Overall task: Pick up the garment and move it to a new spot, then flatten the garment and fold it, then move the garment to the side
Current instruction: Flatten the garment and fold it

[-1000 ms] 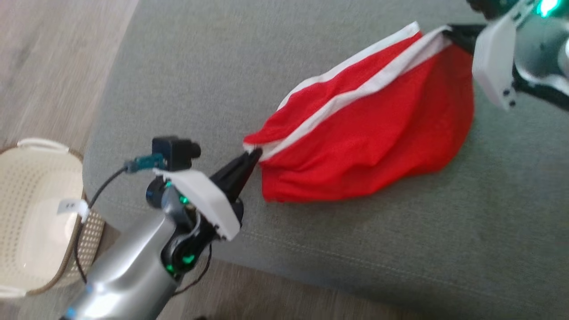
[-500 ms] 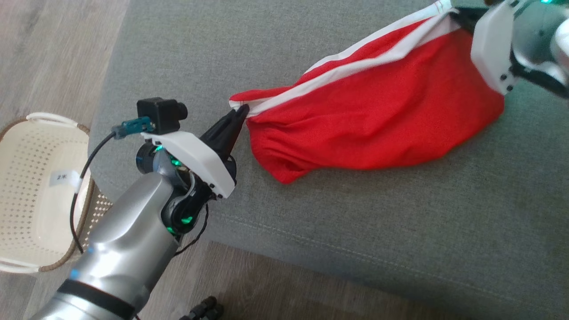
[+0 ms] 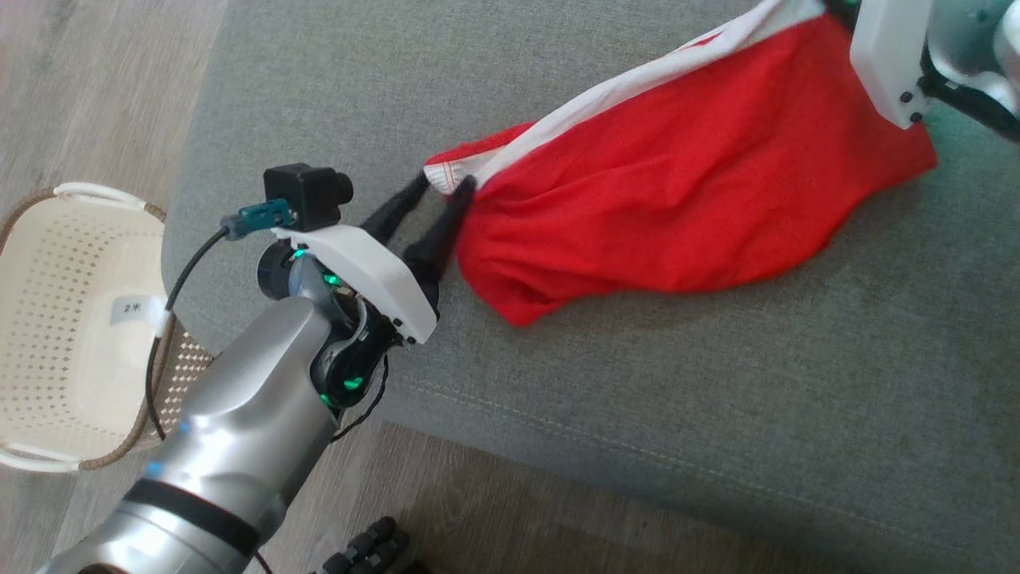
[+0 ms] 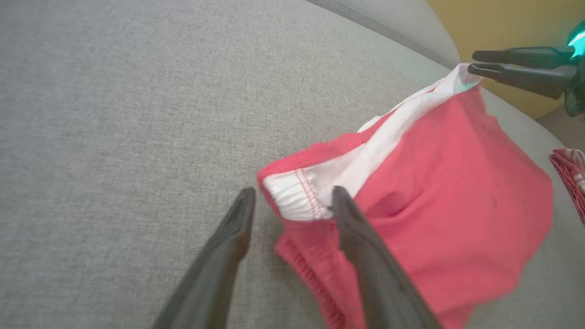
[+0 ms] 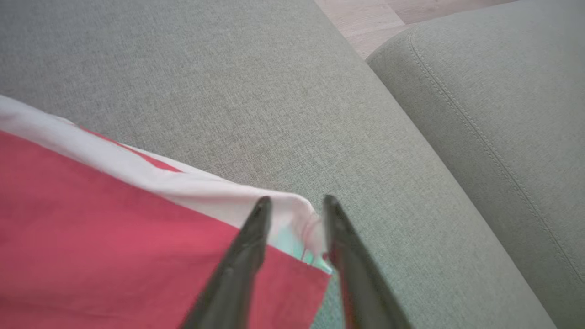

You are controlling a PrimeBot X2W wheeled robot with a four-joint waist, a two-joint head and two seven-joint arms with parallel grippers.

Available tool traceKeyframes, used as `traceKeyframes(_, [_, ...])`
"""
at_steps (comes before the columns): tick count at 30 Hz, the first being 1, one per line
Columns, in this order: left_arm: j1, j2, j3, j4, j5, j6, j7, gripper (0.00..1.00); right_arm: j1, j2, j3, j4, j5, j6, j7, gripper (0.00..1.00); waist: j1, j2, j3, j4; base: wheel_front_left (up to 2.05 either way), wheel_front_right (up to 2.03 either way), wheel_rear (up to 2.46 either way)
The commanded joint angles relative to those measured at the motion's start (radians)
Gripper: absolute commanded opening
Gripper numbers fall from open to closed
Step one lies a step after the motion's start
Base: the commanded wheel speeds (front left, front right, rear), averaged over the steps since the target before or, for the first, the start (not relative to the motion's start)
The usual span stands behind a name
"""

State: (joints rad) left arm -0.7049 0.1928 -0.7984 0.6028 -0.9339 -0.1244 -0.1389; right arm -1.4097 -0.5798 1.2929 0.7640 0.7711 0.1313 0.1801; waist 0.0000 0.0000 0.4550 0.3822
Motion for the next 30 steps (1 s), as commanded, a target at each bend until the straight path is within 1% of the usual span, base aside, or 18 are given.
traceKeyframes(1, [-0.038,0.027,0.028,-0.010,0.003,-0.006,-0.015,1.00,-0.004,0.005,-0.013,-0.004,-0.002,-0.001,-0.009,1.00,0.0000,0.0000,-0.001,-0.001,0.00,0.00,0.00])
traceKeyframes(5, [-0.045,0.019,0.044,0.023,-0.005,-0.006,-0.053,1.00,-0.008,0.020,-0.013,0.057,-0.001,-0.001,-0.044,1.00,0.0000,0.0000,-0.014,-0.010,0.00,0.00,0.00])
traceKeyframes(7, [-0.047,0.017,0.058,0.035,-0.001,0.002,-0.077,1.00,-0.003,0.032,-0.017,0.088,0.005,-0.001,-0.076,1.00,0.0000,0.0000,-0.029,-0.019,0.00,0.00,0.00])
traceKeyframes(12, [-0.025,0.020,0.125,0.007,0.025,0.036,-0.118,1.00,0.018,0.073,-0.095,0.200,0.006,-0.001,-0.250,1.00,0.0000,0.0000,-0.088,-0.056,0.00,0.00,0.00])
traceKeyframes(14, [-0.001,0.023,0.186,-0.042,0.042,0.057,-0.122,1.00,0.039,0.098,-0.130,0.244,-0.003,-0.001,-0.331,1.00,0.0000,0.0000,-0.117,-0.077,0.00,0.00,0.00])
traceKeyframes(16, [0.043,0.021,0.281,-0.123,0.072,0.078,-0.122,1.00,0.064,0.126,-0.154,0.273,-0.019,-0.001,-0.392,1.00,0.0000,0.0000,-0.145,-0.100,0.00,0.00,0.00])
traceKeyframes(18, [0.103,0.013,0.366,-0.201,0.111,0.094,-0.122,1.00,0.085,0.150,-0.185,0.286,-0.036,-0.001,-0.425,1.00,0.0000,0.0000,-0.171,-0.125,0.00,0.00,0.00])
traceKeyframes(20, [0.166,0.002,0.431,-0.268,0.159,0.104,-0.123,1.00,0.103,0.167,-0.230,0.292,-0.065,-0.001,-0.439,1.00,0.0000,0.0000,-0.197,-0.150,0.00,0.00,0.00])
traceKeyframes(22, [0.226,-0.013,0.486,-0.322,0.202,0.112,-0.123,1.00,0.120,0.173,-0.309,0.251,-0.112,-0.001,-0.441,1.00,0.0000,0.0000,-0.222,-0.175,0.00,0.00,0.00])
traceKeyframes(25, [0.309,-0.030,0.543,-0.380,0.271,0.112,-0.123,1.00,0.200,0.170,-0.458,0.147,-0.224,-0.001,-0.441,1.00,0.0000,0.0000,-0.254,-0.213,0.00,0.00,0.00])
traceKeyframes(30, [0.422,-0.066,0.607,-0.425,0.349,0.097,-0.123,1.00,0.429,0.192,-0.735,-0.067,-0.438,-0.001,-0.442,1.00,0.0000,0.0000,-0.290,-0.262,0.00,0.00,0.00])
